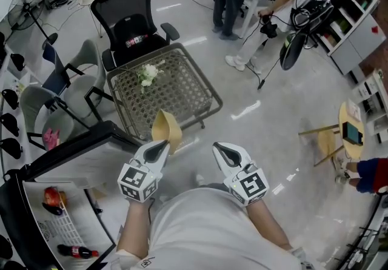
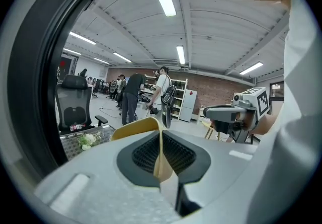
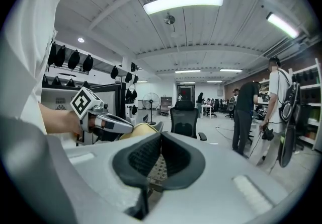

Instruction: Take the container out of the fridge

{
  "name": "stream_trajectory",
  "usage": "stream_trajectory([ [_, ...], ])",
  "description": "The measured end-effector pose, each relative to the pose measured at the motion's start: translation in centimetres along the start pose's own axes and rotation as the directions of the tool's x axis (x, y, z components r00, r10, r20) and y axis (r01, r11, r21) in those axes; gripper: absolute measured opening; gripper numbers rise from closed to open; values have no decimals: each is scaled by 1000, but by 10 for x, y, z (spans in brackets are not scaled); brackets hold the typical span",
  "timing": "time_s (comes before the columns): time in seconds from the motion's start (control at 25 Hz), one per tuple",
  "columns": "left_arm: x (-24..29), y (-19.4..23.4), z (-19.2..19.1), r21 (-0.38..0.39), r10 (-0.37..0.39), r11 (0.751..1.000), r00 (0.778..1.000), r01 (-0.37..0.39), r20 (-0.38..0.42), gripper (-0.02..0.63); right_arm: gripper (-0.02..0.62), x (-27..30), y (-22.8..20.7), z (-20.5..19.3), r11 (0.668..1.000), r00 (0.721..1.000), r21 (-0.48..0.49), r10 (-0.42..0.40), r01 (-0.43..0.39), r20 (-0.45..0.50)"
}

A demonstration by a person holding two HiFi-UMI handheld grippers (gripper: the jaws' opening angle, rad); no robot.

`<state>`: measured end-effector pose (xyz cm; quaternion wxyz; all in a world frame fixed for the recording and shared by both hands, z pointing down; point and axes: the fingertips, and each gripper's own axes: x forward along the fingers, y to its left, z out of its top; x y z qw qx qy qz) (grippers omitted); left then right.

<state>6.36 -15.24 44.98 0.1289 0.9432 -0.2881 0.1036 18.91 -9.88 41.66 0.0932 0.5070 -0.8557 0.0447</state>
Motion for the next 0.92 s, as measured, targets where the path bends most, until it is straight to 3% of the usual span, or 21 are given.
stream_trajectory([
  [0.92, 1, 6, -4, -7, -27, 1000, 1000, 27, 5, 25, 3, 16, 3, -11, 1000, 999, 2, -5, 5, -38],
])
